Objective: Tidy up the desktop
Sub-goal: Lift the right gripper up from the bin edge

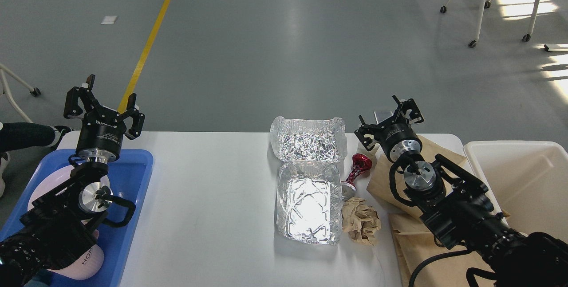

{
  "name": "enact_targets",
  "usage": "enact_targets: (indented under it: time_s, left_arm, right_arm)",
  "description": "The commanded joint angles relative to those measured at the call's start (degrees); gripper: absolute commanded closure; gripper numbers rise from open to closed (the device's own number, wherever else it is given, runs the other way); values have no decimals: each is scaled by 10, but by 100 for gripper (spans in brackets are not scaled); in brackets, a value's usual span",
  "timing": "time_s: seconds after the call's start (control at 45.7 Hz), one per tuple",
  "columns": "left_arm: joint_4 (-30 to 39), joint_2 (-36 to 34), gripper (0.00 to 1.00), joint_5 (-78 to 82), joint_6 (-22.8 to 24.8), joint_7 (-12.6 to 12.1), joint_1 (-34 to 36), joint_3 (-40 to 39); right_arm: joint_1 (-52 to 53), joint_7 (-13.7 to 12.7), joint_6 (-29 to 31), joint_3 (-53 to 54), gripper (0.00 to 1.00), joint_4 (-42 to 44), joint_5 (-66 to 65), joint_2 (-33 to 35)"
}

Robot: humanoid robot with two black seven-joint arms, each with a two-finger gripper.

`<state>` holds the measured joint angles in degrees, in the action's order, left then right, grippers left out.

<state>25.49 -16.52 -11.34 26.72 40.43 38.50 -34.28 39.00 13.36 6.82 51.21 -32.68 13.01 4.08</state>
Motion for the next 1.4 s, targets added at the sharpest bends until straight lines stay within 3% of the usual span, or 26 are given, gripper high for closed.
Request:
enact_targets:
  time_s: [0.0, 1.379]
  left_arm:
    - [0, 0, 3, 0, 0, 0, 0, 0]
    - [0, 0, 4, 0, 1, 0, 0, 0]
  right_arm:
    - [5, 0, 0, 2, 0, 1, 0, 11]
    - [-10, 2, 4, 6, 0, 16, 9, 52]
